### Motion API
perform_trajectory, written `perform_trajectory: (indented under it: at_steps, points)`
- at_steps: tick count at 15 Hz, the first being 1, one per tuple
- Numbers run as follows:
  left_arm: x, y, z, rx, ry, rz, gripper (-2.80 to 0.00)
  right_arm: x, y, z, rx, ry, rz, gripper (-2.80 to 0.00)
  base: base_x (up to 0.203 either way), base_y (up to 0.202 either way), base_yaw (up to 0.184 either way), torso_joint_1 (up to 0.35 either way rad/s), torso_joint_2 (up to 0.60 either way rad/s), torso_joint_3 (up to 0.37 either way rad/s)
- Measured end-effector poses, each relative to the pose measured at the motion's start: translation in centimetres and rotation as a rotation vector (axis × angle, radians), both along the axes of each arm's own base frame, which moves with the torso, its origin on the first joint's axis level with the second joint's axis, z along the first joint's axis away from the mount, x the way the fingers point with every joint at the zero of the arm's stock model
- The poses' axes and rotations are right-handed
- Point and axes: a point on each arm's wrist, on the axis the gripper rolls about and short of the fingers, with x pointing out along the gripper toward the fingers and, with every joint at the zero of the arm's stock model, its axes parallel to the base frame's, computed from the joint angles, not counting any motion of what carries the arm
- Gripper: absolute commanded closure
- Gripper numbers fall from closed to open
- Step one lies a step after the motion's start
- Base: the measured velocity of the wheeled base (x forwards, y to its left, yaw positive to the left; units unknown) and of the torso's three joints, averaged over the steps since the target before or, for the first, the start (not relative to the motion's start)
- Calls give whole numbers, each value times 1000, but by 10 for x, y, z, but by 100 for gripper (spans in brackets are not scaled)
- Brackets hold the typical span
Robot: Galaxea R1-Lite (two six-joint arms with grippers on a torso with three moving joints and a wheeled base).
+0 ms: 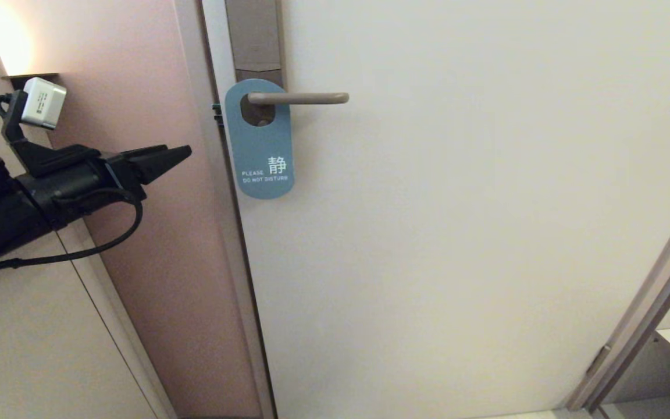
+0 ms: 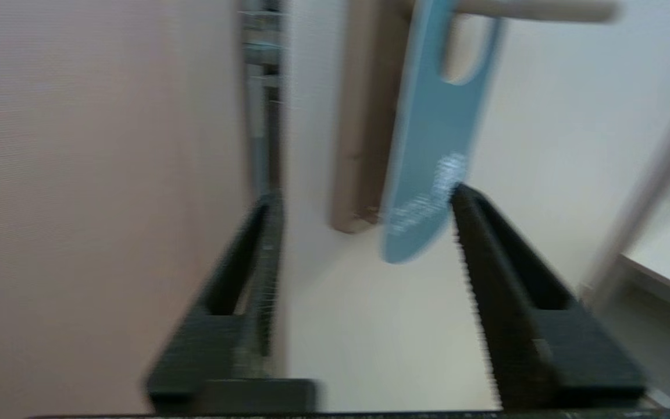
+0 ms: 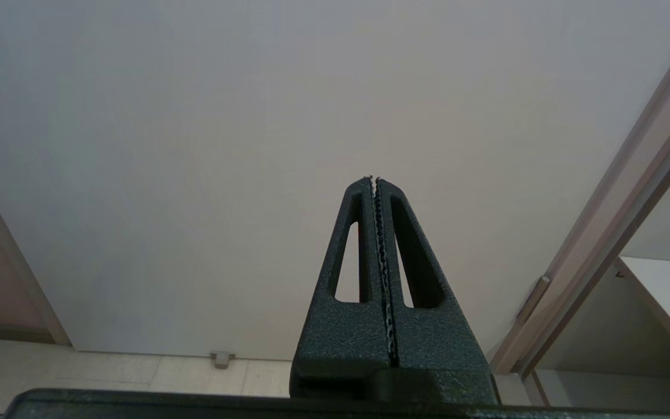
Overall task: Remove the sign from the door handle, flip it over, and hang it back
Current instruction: Take down the sign
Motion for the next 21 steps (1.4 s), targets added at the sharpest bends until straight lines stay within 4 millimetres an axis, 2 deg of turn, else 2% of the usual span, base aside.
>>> perform_trajectory:
  at_steps: [3, 11, 18, 21]
  points:
    - [4, -2, 0, 6, 0, -79, -280, 0, 0, 0, 0, 0, 0, 0, 0, 0, 0, 0, 0, 0]
    - [28, -8, -7, 24, 21, -346, -280, 0, 0, 0, 0, 0, 0, 0, 0, 0, 0, 0, 0, 0]
    - [62, -12, -12, 28, 23, -407, -280, 0, 0, 0, 0, 0, 0, 0, 0, 0, 0, 0, 0, 0]
    - [68, -23, -17, 26, 36, -442, -280, 0, 0, 0, 0, 0, 0, 0, 0, 0, 0, 0, 0, 0]
